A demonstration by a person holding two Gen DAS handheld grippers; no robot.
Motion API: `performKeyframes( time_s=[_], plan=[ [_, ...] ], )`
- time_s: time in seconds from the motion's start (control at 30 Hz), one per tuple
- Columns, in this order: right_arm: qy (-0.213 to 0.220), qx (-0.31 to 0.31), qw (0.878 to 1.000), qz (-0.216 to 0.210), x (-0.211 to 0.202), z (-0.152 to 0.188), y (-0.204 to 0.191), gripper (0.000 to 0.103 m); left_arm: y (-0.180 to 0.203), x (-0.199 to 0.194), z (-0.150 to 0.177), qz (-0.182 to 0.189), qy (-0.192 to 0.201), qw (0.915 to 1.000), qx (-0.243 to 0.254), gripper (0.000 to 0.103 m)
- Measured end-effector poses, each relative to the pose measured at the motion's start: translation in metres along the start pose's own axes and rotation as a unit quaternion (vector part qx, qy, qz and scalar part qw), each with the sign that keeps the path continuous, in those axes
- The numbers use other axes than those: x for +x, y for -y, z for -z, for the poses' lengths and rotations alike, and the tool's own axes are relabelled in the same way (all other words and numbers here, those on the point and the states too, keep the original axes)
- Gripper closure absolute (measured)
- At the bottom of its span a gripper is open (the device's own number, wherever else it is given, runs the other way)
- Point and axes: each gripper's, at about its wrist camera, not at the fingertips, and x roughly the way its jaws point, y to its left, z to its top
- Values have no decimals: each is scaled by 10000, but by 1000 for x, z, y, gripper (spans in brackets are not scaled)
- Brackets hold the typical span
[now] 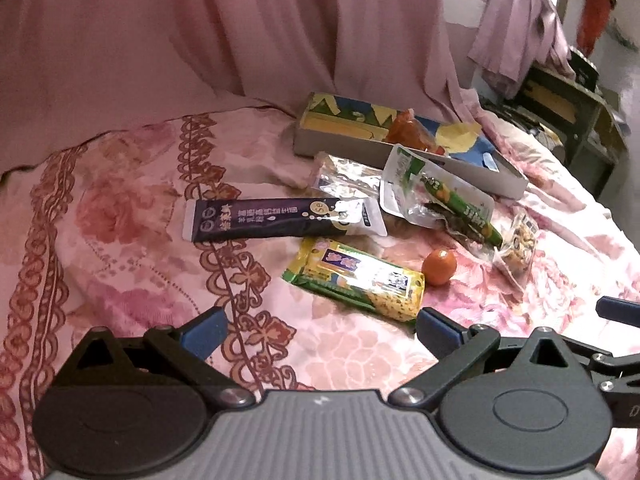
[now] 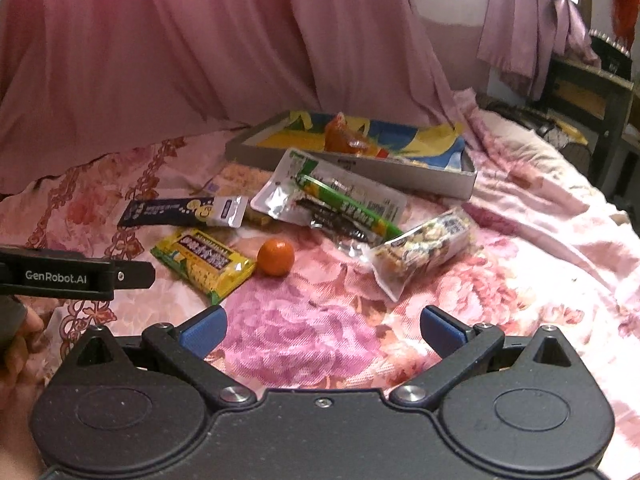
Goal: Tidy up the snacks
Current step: 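Grasp the mandarin orange with the right gripper while the left gripper approaches the yellow biscuit pack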
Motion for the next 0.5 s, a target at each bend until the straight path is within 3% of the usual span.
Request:
performKeyframes(
  time_s=[0.13,0.27,0.5],
  plan=[
    [-213,91,9995,-222,9,-3,3,1,-4,7,-4,31,-76,9999,71,1],
    [-330,97,9986,-408,20,-9,9,1,-9,15,-8,316,-251,9992,38,1],
    [-224,-270,9977,-581,50,-27,25,1,-14,32,-17,628,-439,9971,30,1]
  ],
)
